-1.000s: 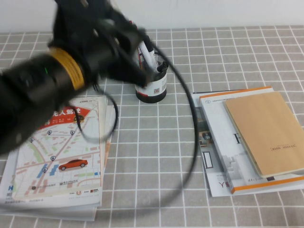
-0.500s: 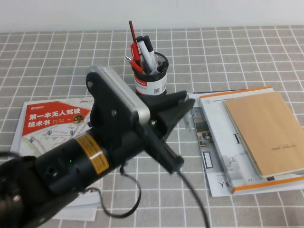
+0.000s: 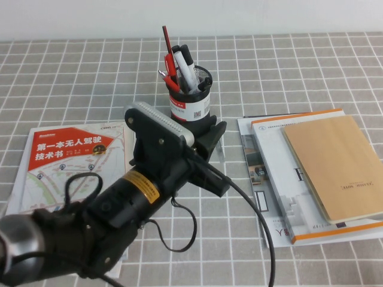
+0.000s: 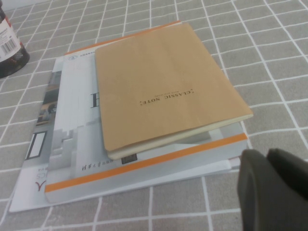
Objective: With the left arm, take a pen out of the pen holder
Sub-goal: Place the pen on the table
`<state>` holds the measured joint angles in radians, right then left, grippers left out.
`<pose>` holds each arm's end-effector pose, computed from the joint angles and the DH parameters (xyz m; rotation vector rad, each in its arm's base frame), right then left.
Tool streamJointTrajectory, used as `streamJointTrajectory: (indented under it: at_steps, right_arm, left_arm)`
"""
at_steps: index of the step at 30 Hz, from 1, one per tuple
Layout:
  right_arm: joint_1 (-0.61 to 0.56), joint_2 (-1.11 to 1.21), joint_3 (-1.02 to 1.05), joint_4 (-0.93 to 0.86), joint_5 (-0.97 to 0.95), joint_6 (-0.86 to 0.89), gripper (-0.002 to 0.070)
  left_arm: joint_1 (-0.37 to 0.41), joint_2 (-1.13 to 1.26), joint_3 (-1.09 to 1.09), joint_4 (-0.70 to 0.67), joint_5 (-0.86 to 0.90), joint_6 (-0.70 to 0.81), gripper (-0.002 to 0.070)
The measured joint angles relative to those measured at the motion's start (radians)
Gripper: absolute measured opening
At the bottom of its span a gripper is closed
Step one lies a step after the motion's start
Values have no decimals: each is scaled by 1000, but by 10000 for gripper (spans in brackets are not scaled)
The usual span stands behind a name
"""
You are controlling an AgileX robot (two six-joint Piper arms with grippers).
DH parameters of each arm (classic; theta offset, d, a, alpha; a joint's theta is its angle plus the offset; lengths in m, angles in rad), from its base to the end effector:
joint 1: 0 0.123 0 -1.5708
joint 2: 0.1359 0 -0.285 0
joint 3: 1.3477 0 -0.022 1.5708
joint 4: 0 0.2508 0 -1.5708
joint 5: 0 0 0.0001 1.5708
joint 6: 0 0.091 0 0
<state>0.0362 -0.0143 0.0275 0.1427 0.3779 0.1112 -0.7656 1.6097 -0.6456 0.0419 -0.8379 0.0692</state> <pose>0.0522 0.0067 0.1711 0.1585 1.8712 0.2420 0.2271 -0.2222 0.2212 0.7068 1.4767 -0.5402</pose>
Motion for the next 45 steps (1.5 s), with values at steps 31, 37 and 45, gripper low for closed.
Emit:
streamJointTrajectory:
  at_steps: [31, 37, 45]
  right_arm:
    - [0, 0, 0, 0, 0, 0, -13]
    - [0, 0, 0, 0, 0, 0, -13]
    - [0, 0, 0, 0, 0, 0, -13]
  left_arm:
    - [77, 387, -259, -42, -166, -37, 53]
    - [77, 398, -269, -35, -127, -85, 166]
    - [77, 402, -269, -19, -102, -182, 373]
